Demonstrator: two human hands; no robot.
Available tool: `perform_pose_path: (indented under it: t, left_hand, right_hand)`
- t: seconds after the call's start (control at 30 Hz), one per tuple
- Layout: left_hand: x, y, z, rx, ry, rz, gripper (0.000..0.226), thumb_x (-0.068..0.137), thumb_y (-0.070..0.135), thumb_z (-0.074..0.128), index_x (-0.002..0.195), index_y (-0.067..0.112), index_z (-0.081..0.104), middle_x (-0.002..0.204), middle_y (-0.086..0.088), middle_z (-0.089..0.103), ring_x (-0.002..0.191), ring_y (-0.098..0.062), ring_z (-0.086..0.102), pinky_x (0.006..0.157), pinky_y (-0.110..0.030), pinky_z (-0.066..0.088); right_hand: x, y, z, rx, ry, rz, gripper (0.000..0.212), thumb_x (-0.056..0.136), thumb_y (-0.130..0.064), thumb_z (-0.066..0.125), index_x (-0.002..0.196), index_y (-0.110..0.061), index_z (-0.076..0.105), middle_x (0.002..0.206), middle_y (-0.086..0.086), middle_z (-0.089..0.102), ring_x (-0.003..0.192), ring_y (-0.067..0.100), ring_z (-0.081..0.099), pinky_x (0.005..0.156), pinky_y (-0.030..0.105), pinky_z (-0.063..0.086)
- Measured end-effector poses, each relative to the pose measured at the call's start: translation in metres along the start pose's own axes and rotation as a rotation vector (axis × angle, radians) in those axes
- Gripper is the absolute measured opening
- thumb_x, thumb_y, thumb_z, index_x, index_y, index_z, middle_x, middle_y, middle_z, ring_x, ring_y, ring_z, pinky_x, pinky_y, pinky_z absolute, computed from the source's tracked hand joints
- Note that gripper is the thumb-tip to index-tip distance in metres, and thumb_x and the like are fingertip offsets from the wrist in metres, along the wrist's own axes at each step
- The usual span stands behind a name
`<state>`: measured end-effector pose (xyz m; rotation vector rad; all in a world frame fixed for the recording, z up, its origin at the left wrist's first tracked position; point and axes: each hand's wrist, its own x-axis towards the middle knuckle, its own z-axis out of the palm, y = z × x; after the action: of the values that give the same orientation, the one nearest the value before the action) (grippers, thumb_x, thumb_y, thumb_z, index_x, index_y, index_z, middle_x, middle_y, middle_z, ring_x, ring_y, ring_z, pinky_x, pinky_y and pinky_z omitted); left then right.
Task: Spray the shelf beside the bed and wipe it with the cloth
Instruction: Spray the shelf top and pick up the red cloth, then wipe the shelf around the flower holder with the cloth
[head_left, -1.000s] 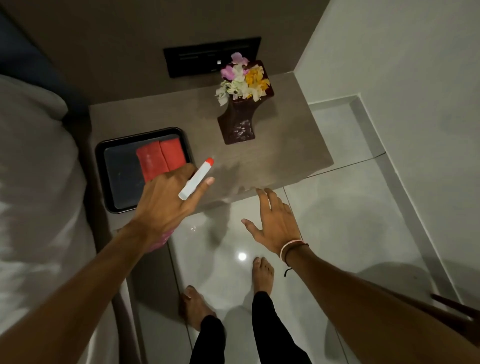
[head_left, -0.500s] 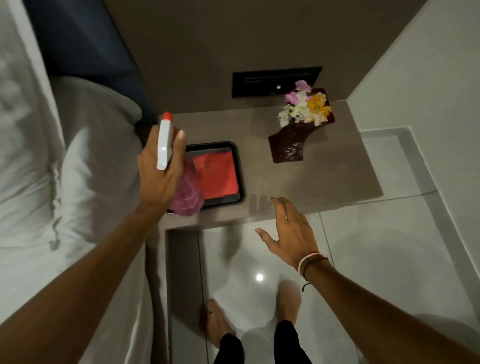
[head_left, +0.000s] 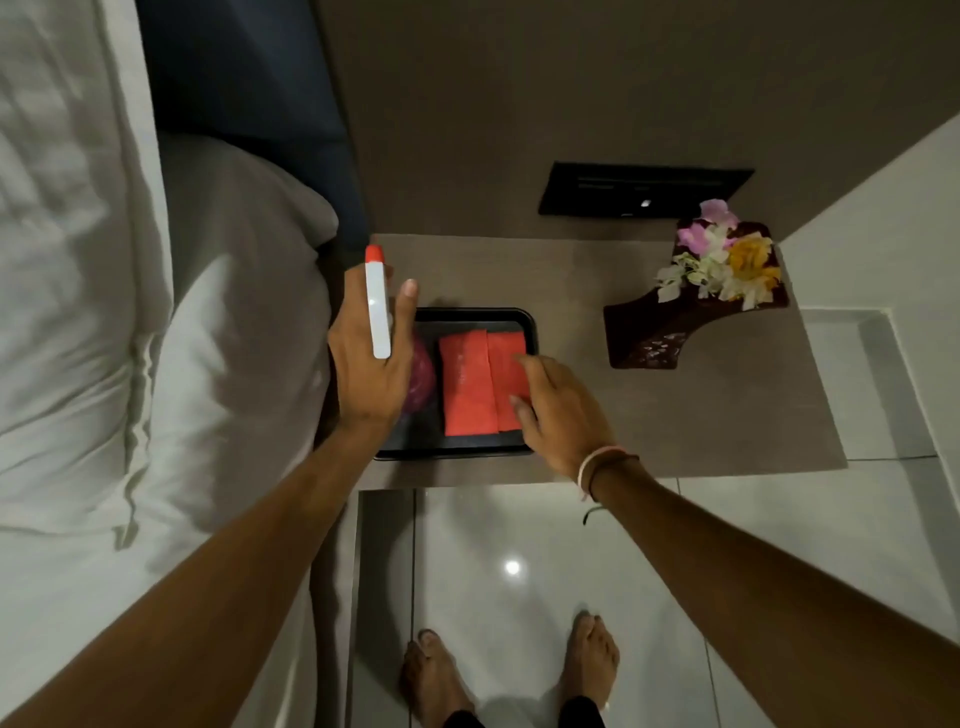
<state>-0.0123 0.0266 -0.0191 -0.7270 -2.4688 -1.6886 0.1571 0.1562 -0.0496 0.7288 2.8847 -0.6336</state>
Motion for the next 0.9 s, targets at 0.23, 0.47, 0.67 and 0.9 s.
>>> perform_pose_path:
  t: [0.23, 0.47, 0.67, 0.9]
  left_hand:
    - [0.007, -0.016, 0.001, 0.13, -0.081, 0.049, 0.033, 0.1, 0.049, 0.053, 0.099, 0.016, 0.052, 0.084, -0.002, 0.056, 0.077, -0.019, 0.057, 0.074, -0.039, 0.053]
    - [-0.016, -0.044, -0.039, 0.67, -0.355, 0.068, 0.107, 0.084, 0.087, 0.027, 0.162, 0.015, 0.016, 0.169, -0.013, 0.023, 0.157, -0.026, 0.019, 0.126, -0.05, 0.018]
    - [-0.069, -0.061, -0.063, 0.903, -0.461, 0.099, 0.116, 0.079, 0.092, 0.024, 0.163, 0.013, 0.009, 0.17, -0.018, 0.013, 0.158, -0.03, 0.012, 0.125, -0.057, 0.013]
    - [-0.131, -0.054, -0.067, 0.962, -0.482, 0.122, 0.107, 0.085, 0.085, 0.031, 0.161, 0.011, 0.019, 0.168, -0.016, 0.021, 0.157, -0.03, 0.019, 0.124, -0.058, 0.017]
  right_hand:
    - [0.076, -0.009, -0.004, -0.027, -0.168, -0.024, 0.068, 0.091, -0.03, 0.067, 0.149, -0.01, 0.039, 0.148, 0.015, 0.052, 0.136, 0.034, 0.047, 0.111, 0.046, 0.041]
    - [0.105, -0.01, 0.01, -0.184, -0.324, 0.041, 0.094, 0.074, -0.049, 0.083, 0.146, -0.009, 0.037, 0.141, 0.016, 0.052, 0.131, 0.037, 0.046, 0.105, 0.046, 0.042]
    - [0.115, -0.008, 0.003, -0.157, -0.393, 0.085, 0.09, 0.062, -0.055, 0.089, 0.135, -0.012, 0.057, 0.13, 0.015, 0.052, 0.129, 0.036, 0.042, 0.107, 0.046, 0.045]
    - [0.046, 0.015, 0.002, 0.619, -0.14, 0.186, 0.028, 0.074, -0.003, 0.084, 0.083, -0.003, 0.058, 0.08, 0.015, 0.06, 0.076, 0.02, 0.053, 0.071, 0.034, 0.043]
